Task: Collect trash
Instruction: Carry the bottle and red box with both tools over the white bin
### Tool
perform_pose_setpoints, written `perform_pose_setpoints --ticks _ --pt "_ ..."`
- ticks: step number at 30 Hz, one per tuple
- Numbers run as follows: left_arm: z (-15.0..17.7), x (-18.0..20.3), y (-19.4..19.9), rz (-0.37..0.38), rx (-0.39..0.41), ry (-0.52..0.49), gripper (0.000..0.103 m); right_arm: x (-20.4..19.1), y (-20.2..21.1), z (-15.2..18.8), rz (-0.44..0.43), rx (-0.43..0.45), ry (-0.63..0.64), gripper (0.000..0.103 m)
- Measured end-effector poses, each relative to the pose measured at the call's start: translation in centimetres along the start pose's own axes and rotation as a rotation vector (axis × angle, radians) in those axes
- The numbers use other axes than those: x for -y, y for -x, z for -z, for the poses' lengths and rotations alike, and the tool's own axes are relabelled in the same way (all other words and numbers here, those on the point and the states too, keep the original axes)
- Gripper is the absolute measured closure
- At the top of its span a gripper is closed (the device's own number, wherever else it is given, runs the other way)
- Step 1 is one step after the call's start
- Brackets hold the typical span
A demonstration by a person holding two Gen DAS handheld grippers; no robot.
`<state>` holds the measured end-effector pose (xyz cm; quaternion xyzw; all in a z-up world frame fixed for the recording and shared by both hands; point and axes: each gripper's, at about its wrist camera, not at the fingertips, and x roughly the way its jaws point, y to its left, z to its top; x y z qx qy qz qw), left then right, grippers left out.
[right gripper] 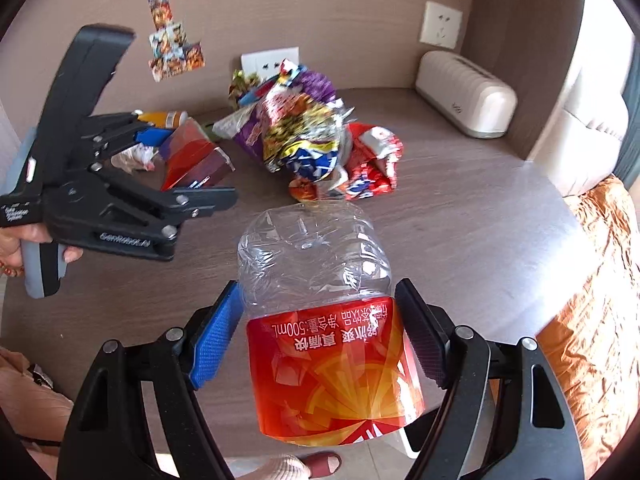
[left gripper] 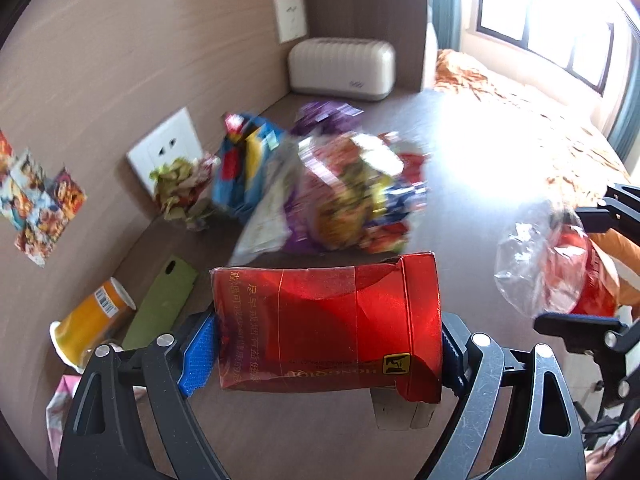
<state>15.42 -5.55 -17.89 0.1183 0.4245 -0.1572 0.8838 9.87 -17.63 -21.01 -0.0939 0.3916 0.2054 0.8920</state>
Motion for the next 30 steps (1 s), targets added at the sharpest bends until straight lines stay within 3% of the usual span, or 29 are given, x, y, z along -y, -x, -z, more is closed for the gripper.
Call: perform_pose_setpoints --ticks 11,21,30 --pt "-2.5 9.6 2.8 0.116 0.054 -0.123 0.018 6.2 6.8 4.4 0.125 0.04 -0.138 0.025" --pt "-5.3 21.7 0.4 0.228 0.034 -0.28 0.018 13.8 10.9 10.9 0.23 0.004 -0.257 0.025" --pt "-6.2 31.2 -4.0 0.308 -0.031 -0.418 0.018 20.7 10.8 17.1 0.285 -0.07 -0.348 0.025"
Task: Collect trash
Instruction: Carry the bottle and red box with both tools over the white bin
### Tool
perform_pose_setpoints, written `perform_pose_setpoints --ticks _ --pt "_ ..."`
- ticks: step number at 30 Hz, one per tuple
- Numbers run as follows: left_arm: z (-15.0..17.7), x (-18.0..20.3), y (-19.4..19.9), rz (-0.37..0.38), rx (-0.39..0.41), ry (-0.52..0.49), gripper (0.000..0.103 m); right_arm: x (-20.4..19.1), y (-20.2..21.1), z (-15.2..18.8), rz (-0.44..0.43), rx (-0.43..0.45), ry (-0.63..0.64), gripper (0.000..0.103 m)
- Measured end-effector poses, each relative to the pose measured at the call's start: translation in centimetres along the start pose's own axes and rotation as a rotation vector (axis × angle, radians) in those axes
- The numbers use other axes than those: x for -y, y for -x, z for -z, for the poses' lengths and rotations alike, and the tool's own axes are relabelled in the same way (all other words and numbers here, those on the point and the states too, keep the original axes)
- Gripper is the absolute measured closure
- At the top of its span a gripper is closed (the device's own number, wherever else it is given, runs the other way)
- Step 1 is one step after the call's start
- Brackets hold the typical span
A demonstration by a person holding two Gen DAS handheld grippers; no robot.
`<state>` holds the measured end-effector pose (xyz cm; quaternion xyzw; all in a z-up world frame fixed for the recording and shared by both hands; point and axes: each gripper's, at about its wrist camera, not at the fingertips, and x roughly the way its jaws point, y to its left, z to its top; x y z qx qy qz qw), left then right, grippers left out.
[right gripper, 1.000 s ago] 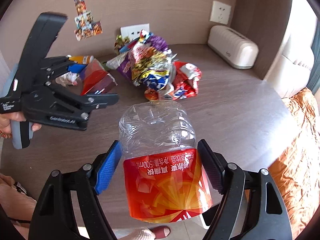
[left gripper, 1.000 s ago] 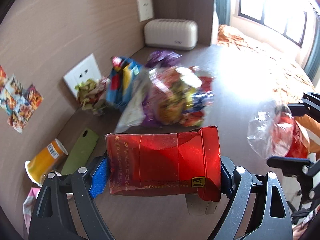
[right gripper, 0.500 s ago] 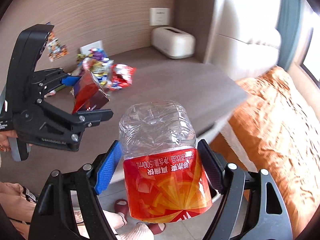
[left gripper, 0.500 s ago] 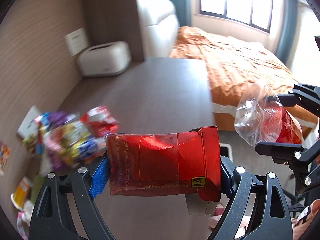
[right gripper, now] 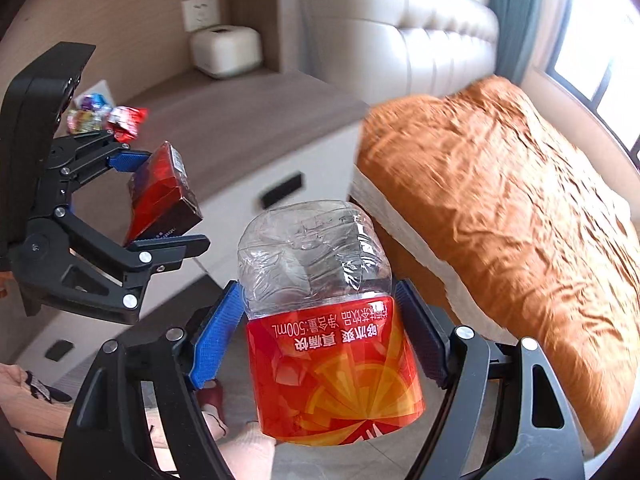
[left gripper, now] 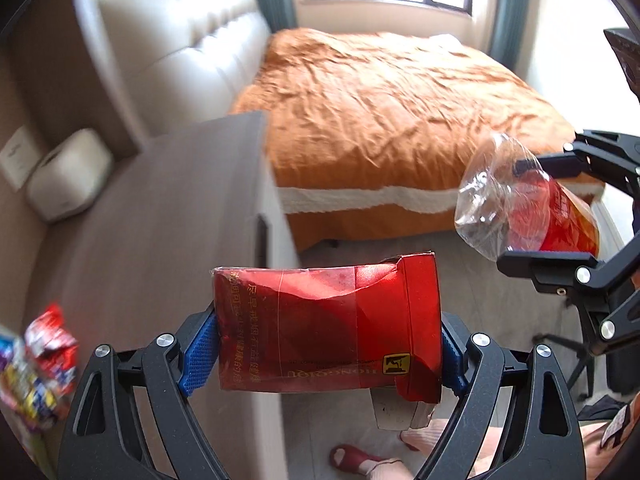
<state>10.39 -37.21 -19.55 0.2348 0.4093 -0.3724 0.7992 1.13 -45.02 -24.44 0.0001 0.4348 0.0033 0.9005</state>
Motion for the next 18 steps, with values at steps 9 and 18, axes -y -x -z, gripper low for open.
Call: perform_pose_setpoints --ticks 9,18 --pt "-0.2 5.0 -13.3 0.108 -0.128 -0.129 0.018 6.5 -9.7 4.4 -0.015 -0.112 0.028 0.025" --pt "5.4 7.7 -30.2 0.23 -0.262 -0.174 0.018 9.8 -25.6 11.4 -0.098 -0.239 0.084 0.025"
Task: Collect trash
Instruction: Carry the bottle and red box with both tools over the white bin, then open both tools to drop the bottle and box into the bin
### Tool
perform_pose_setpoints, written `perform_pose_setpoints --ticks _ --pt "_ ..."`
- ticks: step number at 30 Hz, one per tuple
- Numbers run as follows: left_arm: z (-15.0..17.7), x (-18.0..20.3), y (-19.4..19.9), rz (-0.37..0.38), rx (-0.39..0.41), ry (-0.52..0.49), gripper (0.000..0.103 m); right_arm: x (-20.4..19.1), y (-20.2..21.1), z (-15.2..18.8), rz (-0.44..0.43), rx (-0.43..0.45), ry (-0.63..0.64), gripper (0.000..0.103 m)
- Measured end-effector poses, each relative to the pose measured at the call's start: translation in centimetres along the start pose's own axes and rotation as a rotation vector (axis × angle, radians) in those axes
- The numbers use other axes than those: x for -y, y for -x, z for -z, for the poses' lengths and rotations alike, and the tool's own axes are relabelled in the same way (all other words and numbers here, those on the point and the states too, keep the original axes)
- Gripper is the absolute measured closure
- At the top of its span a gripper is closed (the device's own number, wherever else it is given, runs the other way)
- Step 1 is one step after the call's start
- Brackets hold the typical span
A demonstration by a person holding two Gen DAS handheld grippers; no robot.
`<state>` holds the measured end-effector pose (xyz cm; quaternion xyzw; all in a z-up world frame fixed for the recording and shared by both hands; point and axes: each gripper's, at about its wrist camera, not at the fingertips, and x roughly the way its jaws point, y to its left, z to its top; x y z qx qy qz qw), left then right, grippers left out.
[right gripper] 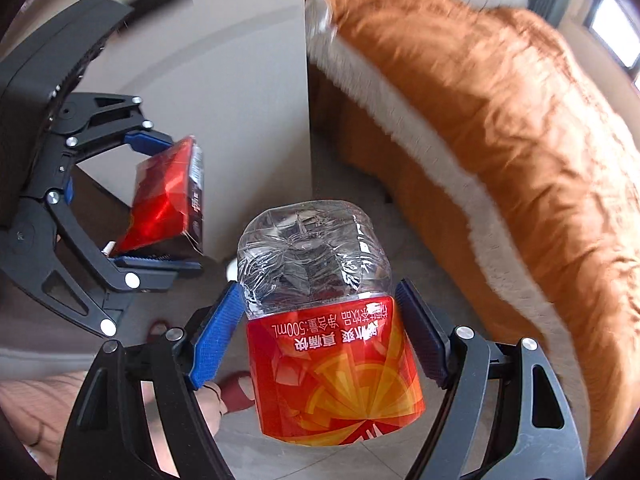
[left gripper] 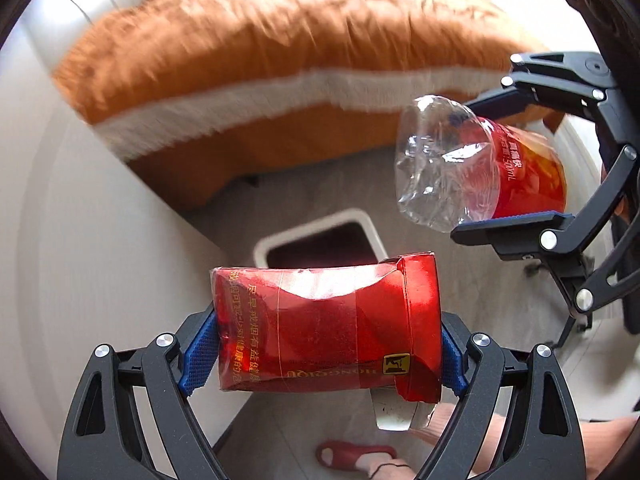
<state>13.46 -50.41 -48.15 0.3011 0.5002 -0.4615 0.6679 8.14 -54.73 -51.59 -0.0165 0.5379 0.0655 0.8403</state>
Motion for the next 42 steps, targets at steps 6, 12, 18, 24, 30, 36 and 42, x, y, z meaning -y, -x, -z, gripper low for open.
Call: perform_pose_setpoints --ticks 6,12,18,24,30,36,42 --pt "0.8 -0.7 -10.3 0.044 -0.066 -0.012 0.018 0.9 -10.1 2.8 -0.036 -0.058 0.101 0.025" --pt "2.0 -1.1 -16.9 0.142 -0.112 -0.03 0.005 1.6 -16.9 4.9 -0.084 -0.124 0.188 0.003" --pt "3.2 -1.1 -18.6 0.105 -0.124 -0.069 0.005 1.5 -18.7 5.7 -0.071 -0.139 0.226 0.004" --pt "3.1 -1.4 -17.5 0.114 -0.12 -0.053 0.005 0.8 -17.7 4.7 -0.06 -0.129 0.217 0.004" --pt "2.6 -1.1 -15.1 0.114 -0.091 -0.056 0.005 -0.2 -14.7 3.5 -0.051 -0.12 0.213 0.004" --pt "1.7 -0.6 -11.8 0.098 -0.066 -0.079 0.005 -0.8 -11.1 2.5 -0.027 -0.106 0.213 0.004" --pt "0.6 0.0 -6.4 0.085 -0.014 -0.065 0.005 -1.4 -5.4 1.4 0.005 -0.067 0.177 0.004"
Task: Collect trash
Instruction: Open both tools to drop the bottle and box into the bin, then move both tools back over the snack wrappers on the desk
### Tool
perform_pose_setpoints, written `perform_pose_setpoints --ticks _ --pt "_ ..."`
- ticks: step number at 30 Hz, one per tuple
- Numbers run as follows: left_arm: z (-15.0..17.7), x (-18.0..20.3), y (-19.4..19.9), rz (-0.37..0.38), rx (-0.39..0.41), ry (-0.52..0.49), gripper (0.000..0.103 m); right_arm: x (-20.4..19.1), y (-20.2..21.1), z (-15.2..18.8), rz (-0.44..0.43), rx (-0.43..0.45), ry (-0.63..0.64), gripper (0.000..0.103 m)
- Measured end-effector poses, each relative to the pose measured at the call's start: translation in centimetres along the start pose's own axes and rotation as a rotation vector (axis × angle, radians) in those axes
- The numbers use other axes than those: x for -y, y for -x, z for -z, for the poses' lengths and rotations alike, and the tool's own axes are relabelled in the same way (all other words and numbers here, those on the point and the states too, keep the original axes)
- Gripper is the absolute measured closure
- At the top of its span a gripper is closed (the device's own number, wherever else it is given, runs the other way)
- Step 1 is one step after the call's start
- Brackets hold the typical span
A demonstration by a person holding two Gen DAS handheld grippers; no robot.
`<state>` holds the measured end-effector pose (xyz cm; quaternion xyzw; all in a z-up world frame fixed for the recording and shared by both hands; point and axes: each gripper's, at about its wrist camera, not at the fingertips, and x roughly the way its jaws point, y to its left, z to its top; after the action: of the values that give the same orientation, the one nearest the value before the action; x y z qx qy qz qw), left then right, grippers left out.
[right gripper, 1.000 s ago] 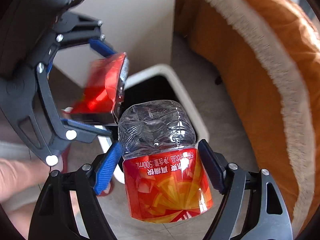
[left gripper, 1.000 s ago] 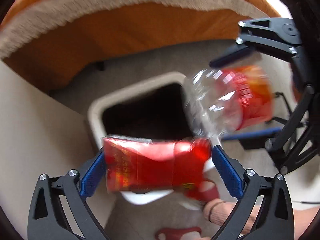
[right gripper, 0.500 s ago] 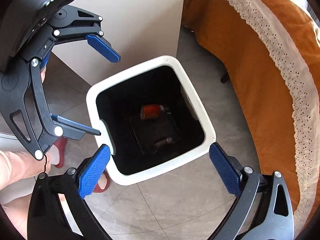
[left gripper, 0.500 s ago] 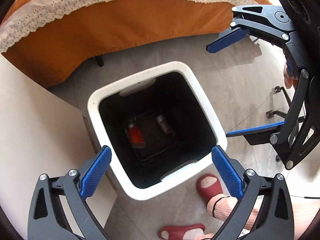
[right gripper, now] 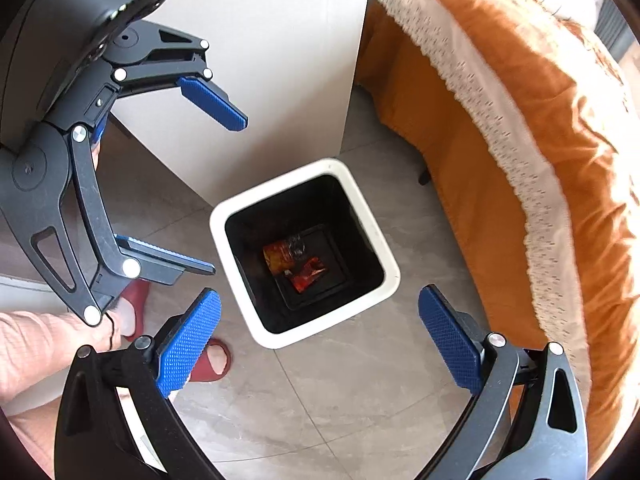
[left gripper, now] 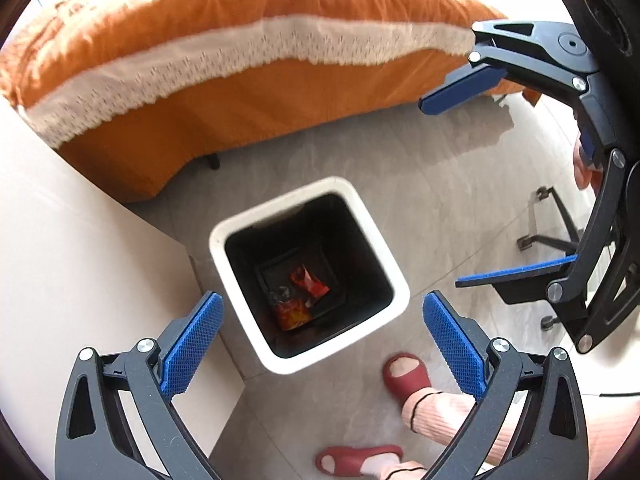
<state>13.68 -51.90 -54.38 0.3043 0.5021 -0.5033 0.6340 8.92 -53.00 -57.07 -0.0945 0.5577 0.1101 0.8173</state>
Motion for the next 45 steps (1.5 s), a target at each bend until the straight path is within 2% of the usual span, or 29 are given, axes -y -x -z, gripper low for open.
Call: perform_pose_setpoints --ticks 8,12,14,17,24,28,31,37,45 --pt "-1.4 2.2 11.6 -0.03 0.11 0.046 0.005 -1.3 11.3 -1.2 0.063 0.086 -0.096 0.004" --pt "-1.3 3.5 18.8 -0.078 0.189 0.068 0.005 -2.9 17.7 -2.1 0.099 0.145 -0.138 0.004" --pt "-1.0 4.3 22.0 -0.108 0.201 0.093 0.005 -3.9 21.1 -2.6 0.12 0.184 -0.156 0.004" --pt "-0.2 4.8 27.3 -0.135 0.248 0.132 0.005 -5.1 25.5 -3.2 0.143 0.248 -0.176 0.004" --pt "3.8 4.4 38.9 -0.292 0.404 0.207 0.005 -9.4 33.4 -6.8 0.129 0.42 -0.213 0.004" --pt "7.2 2.9 44.3 -0.385 0.463 0.291 0.005 -12.7 35.8 -9.6 0.087 0.515 -0.189 0.004" --pt "10.4 1.5 47.2 -0.464 0.477 0.351 0.005 -15.9 36.6 -12.3 0.025 0.564 -0.158 0.004" --pt "17.0 -1.5 51.4 -0.575 0.488 0.494 0.005 -21.4 36.7 -17.0 -0.049 0.592 -0.074 0.004" --pt "25.1 -5.4 55.2 -0.676 0.494 0.649 0.005 -29.0 35.9 -23.1 -0.099 0.611 0.057 0.004"
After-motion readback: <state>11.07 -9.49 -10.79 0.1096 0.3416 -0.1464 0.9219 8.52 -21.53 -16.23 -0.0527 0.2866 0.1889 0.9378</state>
